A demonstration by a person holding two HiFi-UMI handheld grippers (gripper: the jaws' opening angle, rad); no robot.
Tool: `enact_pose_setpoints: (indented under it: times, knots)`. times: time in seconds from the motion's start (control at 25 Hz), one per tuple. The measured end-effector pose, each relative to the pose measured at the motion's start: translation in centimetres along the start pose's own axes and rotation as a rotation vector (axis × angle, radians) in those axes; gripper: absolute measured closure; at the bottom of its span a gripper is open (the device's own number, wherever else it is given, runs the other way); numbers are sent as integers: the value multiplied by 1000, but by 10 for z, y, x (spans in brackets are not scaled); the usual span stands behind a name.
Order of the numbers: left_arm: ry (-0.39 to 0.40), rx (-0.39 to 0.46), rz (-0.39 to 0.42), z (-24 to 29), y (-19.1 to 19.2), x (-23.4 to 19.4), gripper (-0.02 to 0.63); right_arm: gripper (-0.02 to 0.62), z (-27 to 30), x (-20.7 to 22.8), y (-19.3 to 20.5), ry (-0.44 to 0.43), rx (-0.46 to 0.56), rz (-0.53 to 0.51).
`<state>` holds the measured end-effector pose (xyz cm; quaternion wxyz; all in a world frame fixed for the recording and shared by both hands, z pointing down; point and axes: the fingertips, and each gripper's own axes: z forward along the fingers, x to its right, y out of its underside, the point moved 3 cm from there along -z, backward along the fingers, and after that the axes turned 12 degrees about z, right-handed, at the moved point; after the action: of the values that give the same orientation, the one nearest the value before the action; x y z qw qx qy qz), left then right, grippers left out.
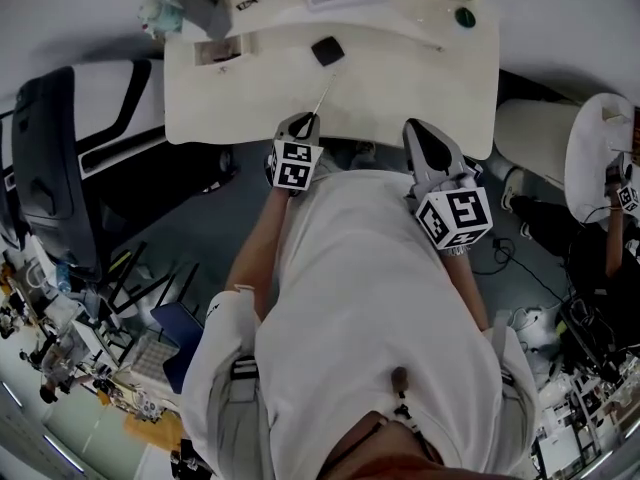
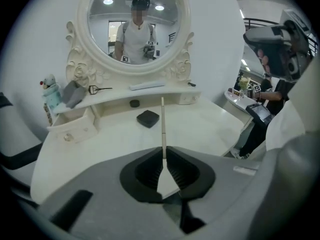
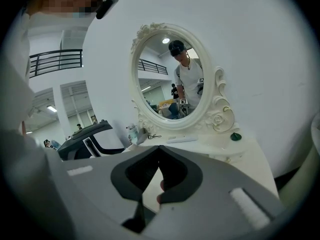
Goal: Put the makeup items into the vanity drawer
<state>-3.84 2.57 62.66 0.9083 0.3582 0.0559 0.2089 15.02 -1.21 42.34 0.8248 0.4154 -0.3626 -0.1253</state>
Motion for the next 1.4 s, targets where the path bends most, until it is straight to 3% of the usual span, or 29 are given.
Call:
enact_pose_setpoints:
  times: [0.32, 0.8, 0.96, 1.4]
  knots:
    - [-120, -84, -113, -60, 44, -97, 575, 588, 42, -49, 5, -22, -24, -31]
    - [-152, -176, -242, -90, 70, -206, 575, 588, 82, -86, 4, 33, 6, -28]
    - [-140, -243, -190, -90, 75, -229, 575, 588, 88, -93, 4, 67, 24, -20]
    - [-55, -381, 80, -73, 61, -272, 575, 588, 109, -116, 8, 110, 40, 0]
